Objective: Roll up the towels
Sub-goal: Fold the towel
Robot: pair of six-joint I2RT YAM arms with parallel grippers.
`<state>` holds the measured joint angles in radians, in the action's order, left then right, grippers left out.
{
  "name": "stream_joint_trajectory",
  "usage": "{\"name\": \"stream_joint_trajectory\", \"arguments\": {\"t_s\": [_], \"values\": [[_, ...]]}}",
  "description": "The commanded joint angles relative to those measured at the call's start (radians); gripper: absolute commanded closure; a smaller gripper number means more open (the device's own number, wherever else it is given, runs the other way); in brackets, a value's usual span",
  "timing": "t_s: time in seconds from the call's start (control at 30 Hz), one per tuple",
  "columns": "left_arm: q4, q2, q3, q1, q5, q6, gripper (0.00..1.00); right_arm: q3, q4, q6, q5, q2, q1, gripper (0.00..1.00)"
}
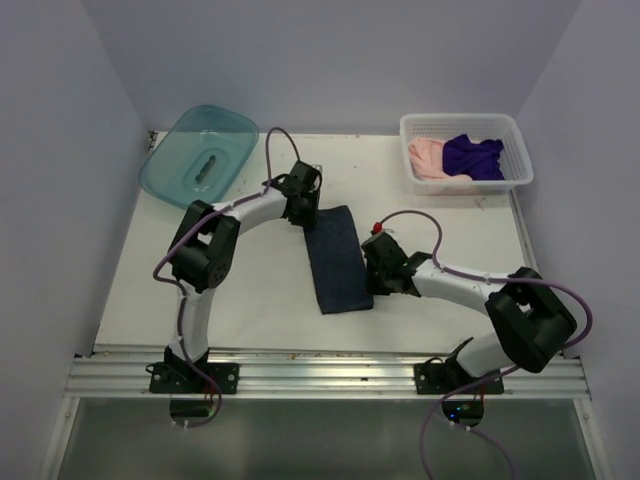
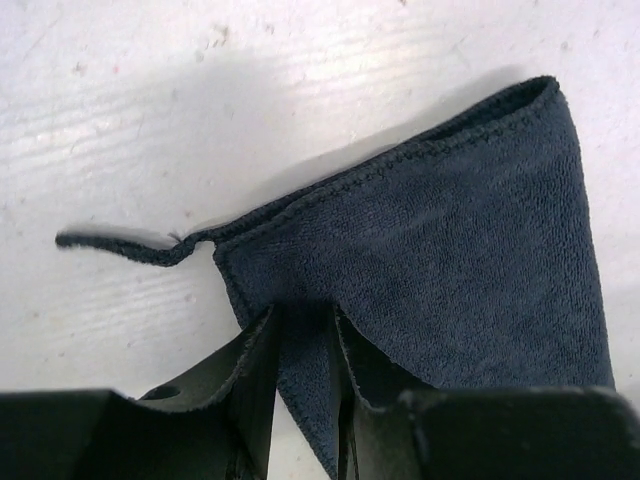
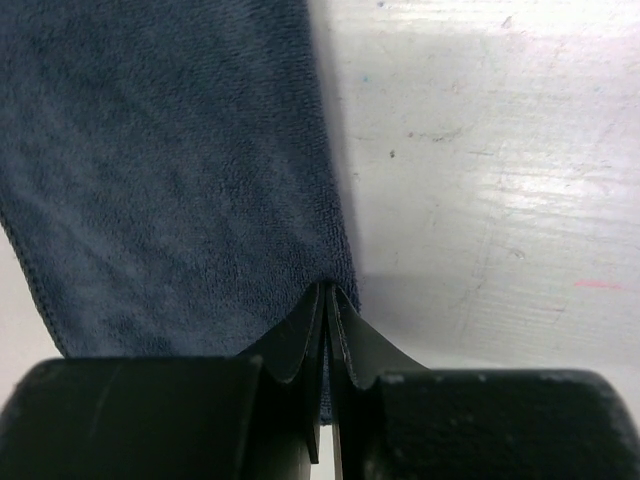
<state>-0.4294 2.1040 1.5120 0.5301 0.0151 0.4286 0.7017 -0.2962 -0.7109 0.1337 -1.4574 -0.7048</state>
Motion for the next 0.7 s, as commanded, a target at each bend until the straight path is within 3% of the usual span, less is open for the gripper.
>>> {"name": "stream_joint_trajectory", "arguments": {"t_s": [0.0, 0.13, 0.27, 0.5, 0.53, 0.67], "values": [[0.029, 0.074, 0.063, -0.007, -0.01, 0.004, 0.71, -0.028, 0.0, -0.058, -0.037, 0.011, -0.035, 0.93], [-0.015, 0.067, 0.132, -0.004, 0.005, -0.014, 0.68, 0.008, -0.04, -0.048, -0.013, 0.041, -0.053, 0.93], [-0.037, -0.06, 0.07, 0.004, 0.063, -0.005, 0.61, 0.03, -0.069, -0.024, 0.021, 0.109, -0.053, 0.91], [0.012, -0.407, -0.25, 0.016, 0.065, 0.071, 0.53, 0.016, -0.093, -0.033, 0.015, 0.146, -0.084, 0.91], [0.024, -0.435, -0.28, 0.018, 0.046, 0.081, 0.46, 0.013, -0.09, -0.039, 0.012, 0.149, -0.091, 0.91], [0.053, -0.527, -0.403, 0.044, -0.009, 0.127, 0.46, 0.002, -0.087, -0.048, 0.01, 0.135, -0.131, 0.91]]}}
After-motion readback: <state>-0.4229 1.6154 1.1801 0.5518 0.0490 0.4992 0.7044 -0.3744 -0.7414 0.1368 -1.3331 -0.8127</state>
